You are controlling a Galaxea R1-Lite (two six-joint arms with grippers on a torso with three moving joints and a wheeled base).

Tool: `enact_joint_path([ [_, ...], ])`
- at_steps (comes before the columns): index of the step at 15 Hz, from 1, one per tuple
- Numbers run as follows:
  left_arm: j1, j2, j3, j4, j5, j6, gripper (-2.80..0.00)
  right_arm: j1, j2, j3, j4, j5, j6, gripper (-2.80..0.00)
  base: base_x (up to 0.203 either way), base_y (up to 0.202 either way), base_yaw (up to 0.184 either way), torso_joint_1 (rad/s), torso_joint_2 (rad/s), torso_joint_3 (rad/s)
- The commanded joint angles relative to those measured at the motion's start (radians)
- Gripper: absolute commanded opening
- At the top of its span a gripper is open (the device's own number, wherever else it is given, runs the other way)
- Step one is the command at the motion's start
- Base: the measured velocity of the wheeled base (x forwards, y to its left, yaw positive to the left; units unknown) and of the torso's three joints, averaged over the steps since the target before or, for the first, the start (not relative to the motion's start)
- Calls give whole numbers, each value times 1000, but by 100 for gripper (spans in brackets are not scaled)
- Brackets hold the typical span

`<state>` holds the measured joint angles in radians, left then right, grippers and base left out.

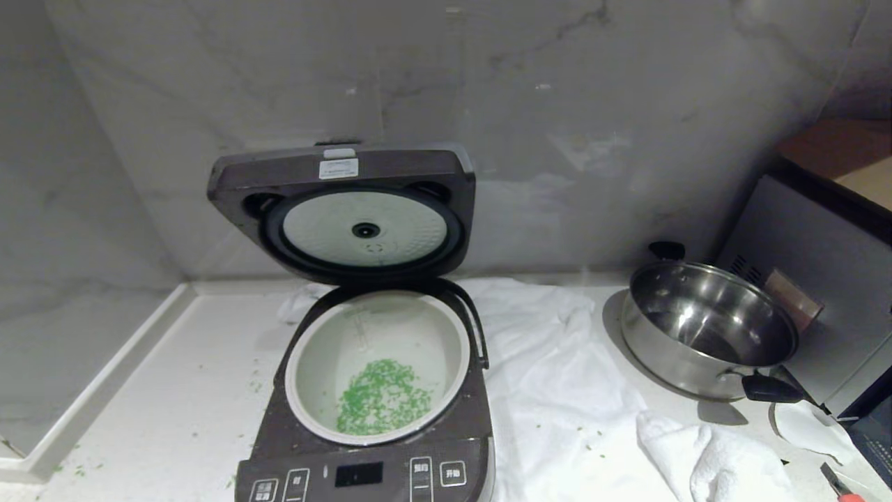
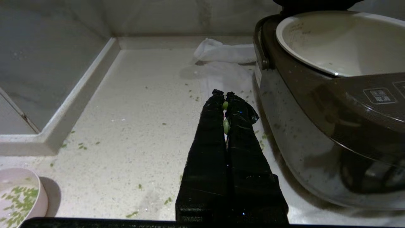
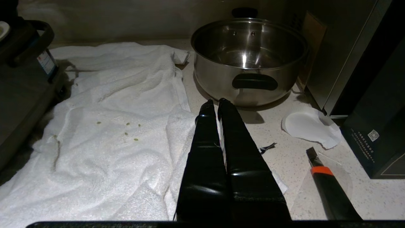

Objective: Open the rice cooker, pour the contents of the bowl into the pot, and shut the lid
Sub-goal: Pour the water from the bowl into the rice cooker

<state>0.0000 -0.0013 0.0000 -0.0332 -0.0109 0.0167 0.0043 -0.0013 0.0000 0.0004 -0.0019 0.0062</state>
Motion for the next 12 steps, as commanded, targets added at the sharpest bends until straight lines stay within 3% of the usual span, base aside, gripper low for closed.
enact_joint_path([
  [1, 0, 0, 14, -1, 0, -1, -280, 0, 1, 2, 0, 0, 0, -280, 0, 0, 0, 0, 0, 0],
  [12, 0, 0, 14, -1, 2, -6, -280, 0, 1, 2, 0, 0, 0, -280, 0, 6, -1, 0, 0, 1],
])
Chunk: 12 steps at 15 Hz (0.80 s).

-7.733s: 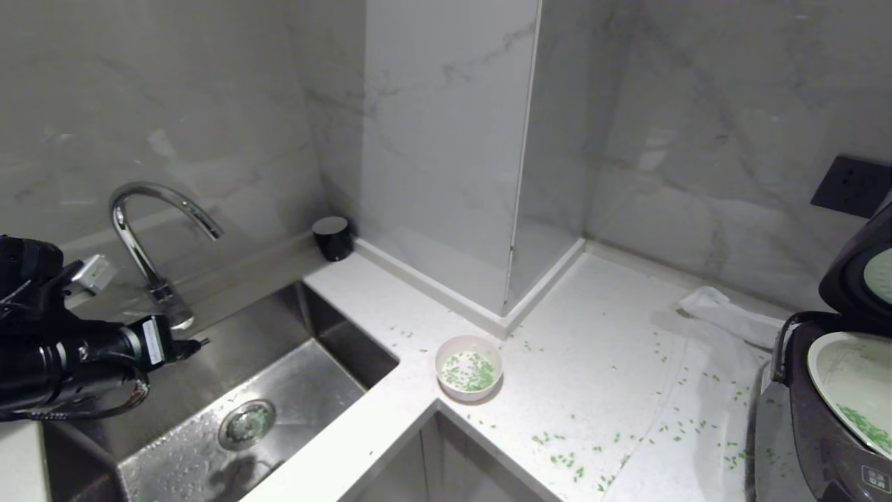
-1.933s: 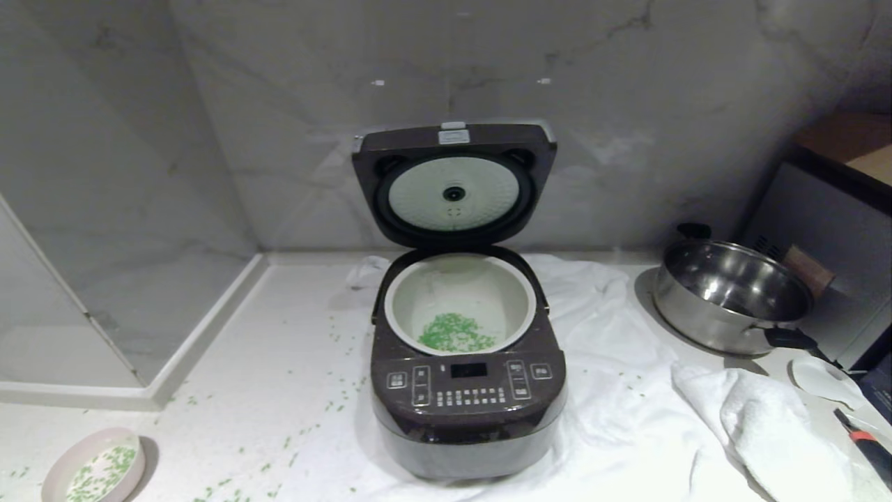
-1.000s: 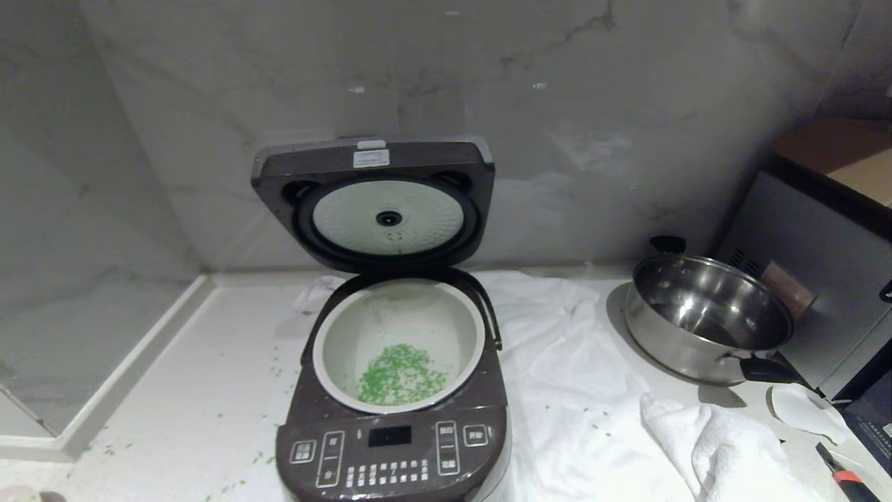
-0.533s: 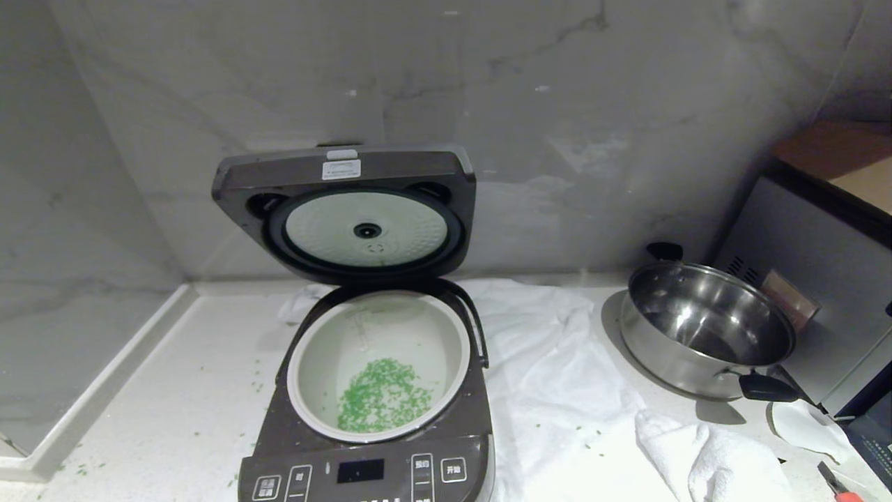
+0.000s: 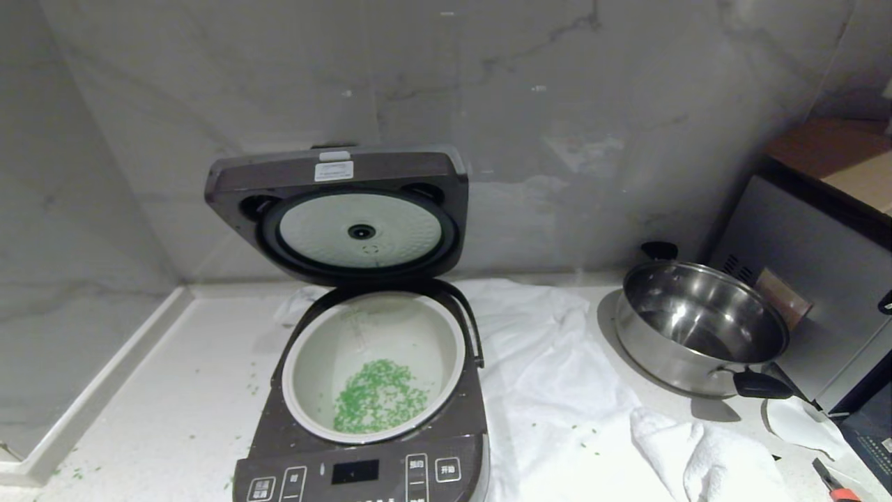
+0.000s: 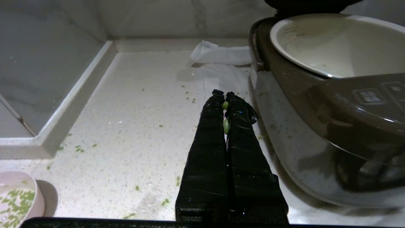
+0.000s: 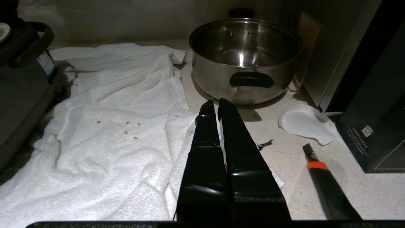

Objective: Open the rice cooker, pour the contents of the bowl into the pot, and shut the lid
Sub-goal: Pour the water from the bowl into the rice cooker

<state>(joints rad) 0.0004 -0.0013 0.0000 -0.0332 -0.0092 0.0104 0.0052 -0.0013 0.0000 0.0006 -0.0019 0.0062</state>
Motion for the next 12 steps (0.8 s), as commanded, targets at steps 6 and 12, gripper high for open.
enact_joint_path([
  [6, 0, -1, 14, -1, 0, -3, -280, -1, 1, 2, -1, 0, 0, -280, 0, 111, -2, 1, 2, 1],
  [12, 2, 1, -31, 27, 23, -6, -280, -1, 1, 2, -1, 0, 0, -280, 0, 0, 0, 0, 0, 0],
])
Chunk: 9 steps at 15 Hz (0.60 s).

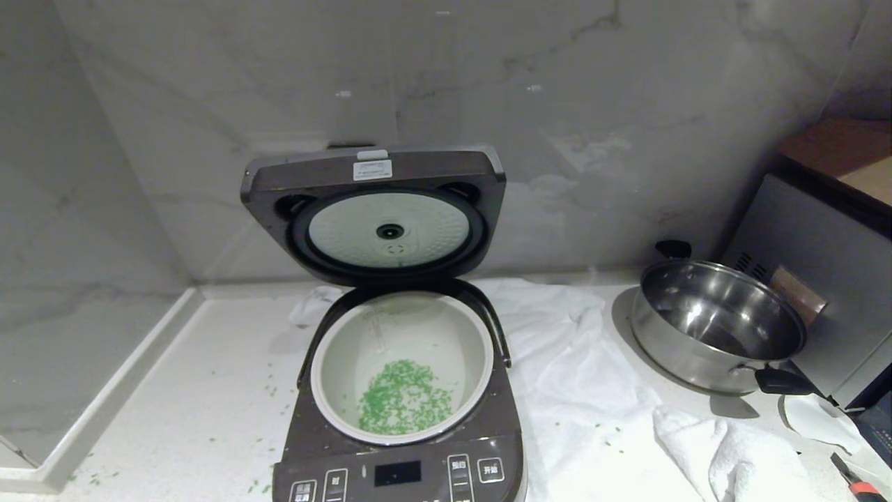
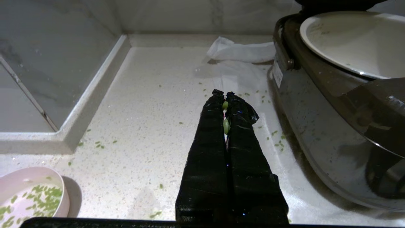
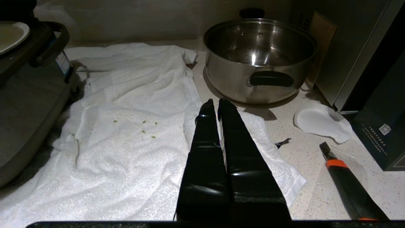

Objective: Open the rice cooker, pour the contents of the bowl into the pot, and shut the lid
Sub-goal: Pour the water from the bowl into the rice cooker

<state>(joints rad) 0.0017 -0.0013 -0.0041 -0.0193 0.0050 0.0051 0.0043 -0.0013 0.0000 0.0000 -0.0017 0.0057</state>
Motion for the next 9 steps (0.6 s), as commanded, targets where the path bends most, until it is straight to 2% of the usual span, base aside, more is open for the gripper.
enact_joint_path([
  [1, 1, 25, -83, 52, 30, -4, -280, 0, 1, 2, 0, 0, 0, -280, 0, 0, 0, 0, 0, 0],
  [4, 1, 230, -270, 136, 113, -65, -280, 0, 1, 2, 0, 0, 0, -280, 0, 0, 0, 0, 0, 0],
  [5, 5, 309, -328, 174, 160, -77, -280, 0, 1, 2, 0, 0, 0, -280, 0, 0, 0, 0, 0, 0],
  [7, 17, 491, -483, 344, 273, -98, -280, 0, 1, 2, 0, 0, 0, -280, 0, 0, 0, 0, 0, 0],
  [9, 37, 666, -667, 565, 344, -143, -280, 0, 1, 2, 0, 0, 0, -280, 0, 0, 0, 0, 0, 0],
])
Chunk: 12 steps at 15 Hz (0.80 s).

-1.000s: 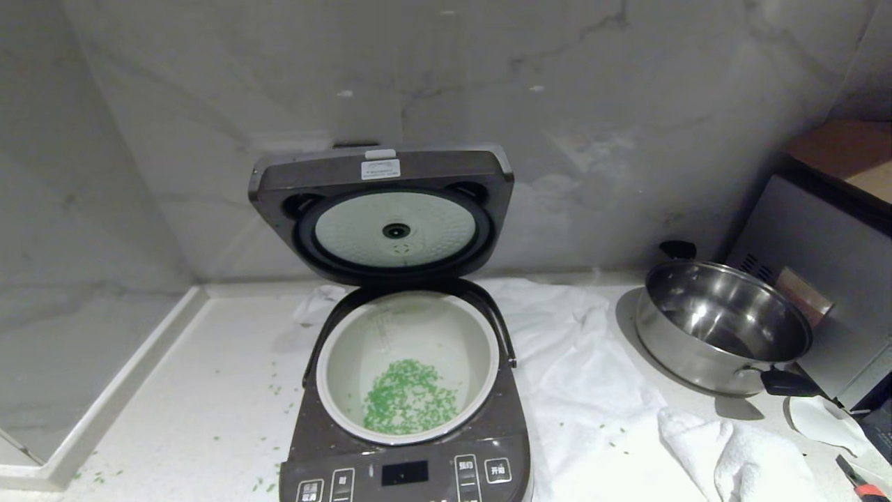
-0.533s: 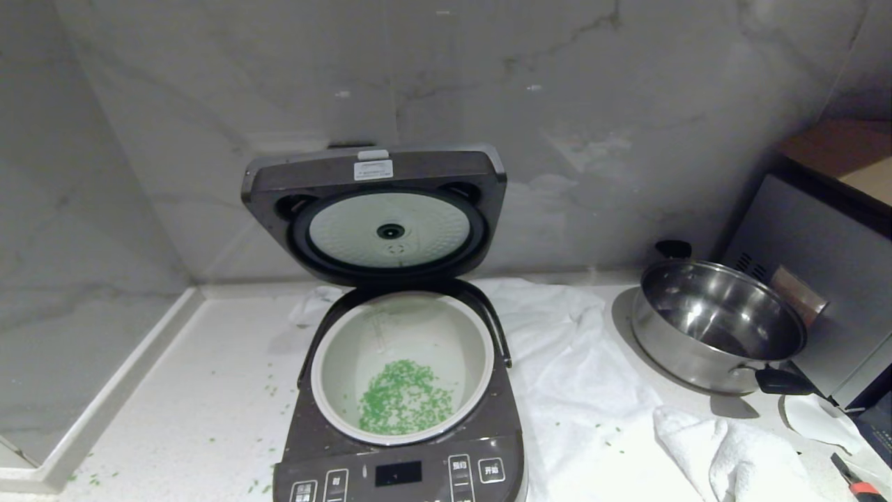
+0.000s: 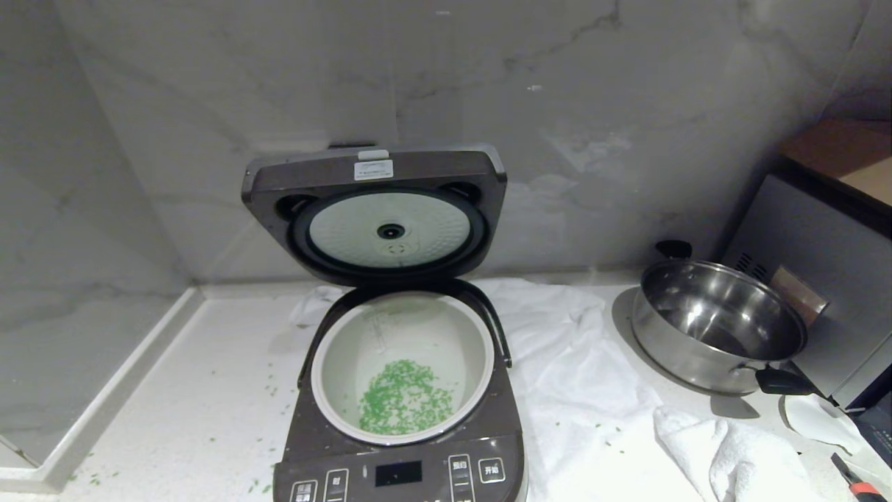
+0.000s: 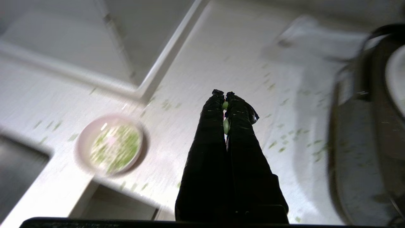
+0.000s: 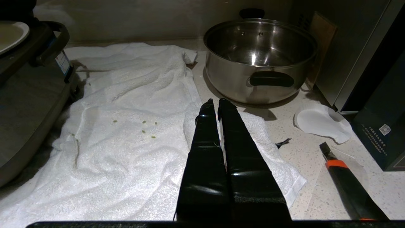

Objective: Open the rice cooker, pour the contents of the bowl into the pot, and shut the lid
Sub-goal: Pour the water from the bowl into the rice cooker

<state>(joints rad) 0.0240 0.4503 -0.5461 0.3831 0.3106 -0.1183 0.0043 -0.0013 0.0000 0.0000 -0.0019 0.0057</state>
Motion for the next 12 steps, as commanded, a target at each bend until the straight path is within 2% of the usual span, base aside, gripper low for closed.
enact_joint_path([
  [1, 34, 287, -177, 247, 58, -33, -280, 0, 1, 2, 0, 0, 0, -280, 0, 0, 0, 0, 0, 0],
  [3, 123, 424, -237, 346, 83, -29, -280, 0, 1, 2, 0, 0, 0, -280, 0, 0, 0, 0, 0, 0],
  [4, 198, 473, -252, 364, 87, -8, -280, 0, 1, 2, 0, 0, 0, -280, 0, 0, 0, 0, 0, 0],
  [7, 454, 587, -260, 326, 67, 120, -280, 0, 1, 2, 0, 0, 0, -280, 0, 0, 0, 0, 0, 0],
  [9, 662, 633, -241, 252, -7, 250, -280, 0, 1, 2, 0, 0, 0, -280, 0, 0, 0, 0, 0, 0],
  [12, 970, 734, -186, 126, -167, 438, -280, 0, 1, 2, 0, 0, 0, -280, 0, 0, 0, 0, 0, 0],
])
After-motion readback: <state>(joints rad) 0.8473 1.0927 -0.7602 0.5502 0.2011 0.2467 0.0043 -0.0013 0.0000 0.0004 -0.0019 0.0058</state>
